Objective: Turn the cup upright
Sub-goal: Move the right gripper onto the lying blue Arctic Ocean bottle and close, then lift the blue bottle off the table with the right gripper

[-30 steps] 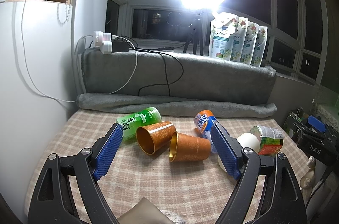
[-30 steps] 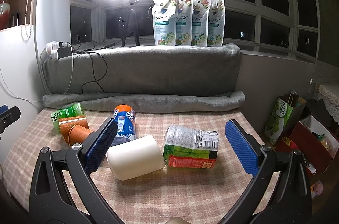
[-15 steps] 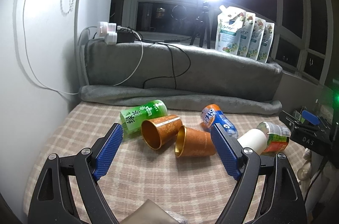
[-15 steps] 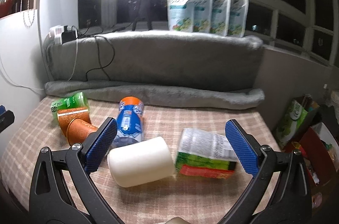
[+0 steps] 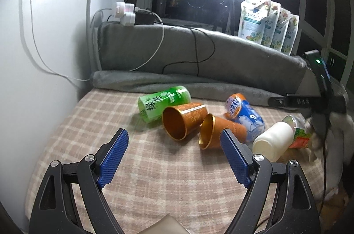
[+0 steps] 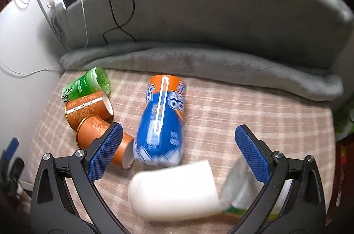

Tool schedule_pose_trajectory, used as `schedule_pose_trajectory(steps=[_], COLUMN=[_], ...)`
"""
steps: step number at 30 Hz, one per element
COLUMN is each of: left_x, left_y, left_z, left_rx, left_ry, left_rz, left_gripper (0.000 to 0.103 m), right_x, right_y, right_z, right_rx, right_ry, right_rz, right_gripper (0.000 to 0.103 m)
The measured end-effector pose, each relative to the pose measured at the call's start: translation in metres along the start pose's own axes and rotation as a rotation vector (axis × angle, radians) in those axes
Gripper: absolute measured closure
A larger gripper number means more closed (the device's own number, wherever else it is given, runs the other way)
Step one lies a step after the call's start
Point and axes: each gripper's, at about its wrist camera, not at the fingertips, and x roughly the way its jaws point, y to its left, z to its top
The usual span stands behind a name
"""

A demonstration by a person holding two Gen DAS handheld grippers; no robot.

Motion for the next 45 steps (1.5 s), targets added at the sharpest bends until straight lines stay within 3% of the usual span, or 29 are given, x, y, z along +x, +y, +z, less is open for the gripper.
schedule_pose_trajectory(steps=[3,8,11,19,27,37,45], left_x=[0.002,0.003,0.003,0.004,0.003,-0.005,-0.009], left_y=[0.006,0.013,0.019,0.028,0.027,0.022,0.021], left_z=[-0.002,-0.003,-0.003,-0.002,-0.001,0.001,0.001], left_rx=[-0.016,-0.032,-0.039,-0.058,-0.050,-0.040,-0.051], left_ry=[0.007,0.008,0.006,0.006,0.004,-0.016,0.012], left_rz=[0.007,0.017,0.027,0.043,0.039,0.043,0.006], left_gripper=[0.018,0.018,0.018,0.018,0.018,0.018,0.018], right_x=[0.023,0.064,0.079,0.097,0.086,0.025,-0.029], right_y=[0.000,0.001,0.004,0.005,0.002,0.005,0.032], right_z=[0.014,0.024,0.024,0.022,0.026,0.038,-0.001], right_rx=[0.025,0.068,0.060,0.074,0.075,0.088,0.048], right_ry=[0.085,0.226,0.268,0.332,0.284,0.112,0.073], right_rz=[0.040,0.086,0.082,0.113,0.111,0.188,0.289], right_gripper=[0.000,0.011,0.014,0.038,0.040,0.040,0.040])
